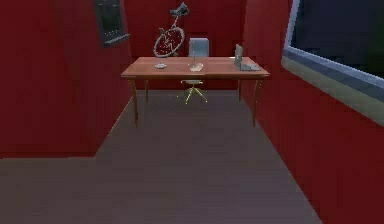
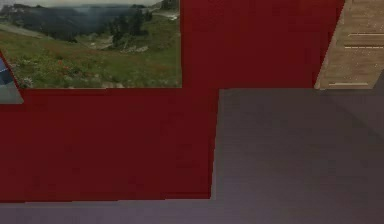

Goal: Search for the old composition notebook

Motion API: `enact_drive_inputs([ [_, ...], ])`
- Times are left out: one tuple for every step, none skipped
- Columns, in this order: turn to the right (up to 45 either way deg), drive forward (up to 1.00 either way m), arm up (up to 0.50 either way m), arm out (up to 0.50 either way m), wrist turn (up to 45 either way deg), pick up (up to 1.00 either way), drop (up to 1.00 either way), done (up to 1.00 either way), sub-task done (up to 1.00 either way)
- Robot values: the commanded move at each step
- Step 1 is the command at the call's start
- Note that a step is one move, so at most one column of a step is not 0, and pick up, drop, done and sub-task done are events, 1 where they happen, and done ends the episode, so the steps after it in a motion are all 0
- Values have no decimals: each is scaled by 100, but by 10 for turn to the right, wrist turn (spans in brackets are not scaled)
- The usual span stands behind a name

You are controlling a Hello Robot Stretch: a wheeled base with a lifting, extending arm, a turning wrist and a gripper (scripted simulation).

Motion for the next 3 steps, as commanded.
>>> enact_drive_inputs([
  [60,0,0,0,0,0,0,0,0],
  [0,100,0,0,0,0,0,0,0],
  [30,0,0,0,0,0,0,0,0],
])
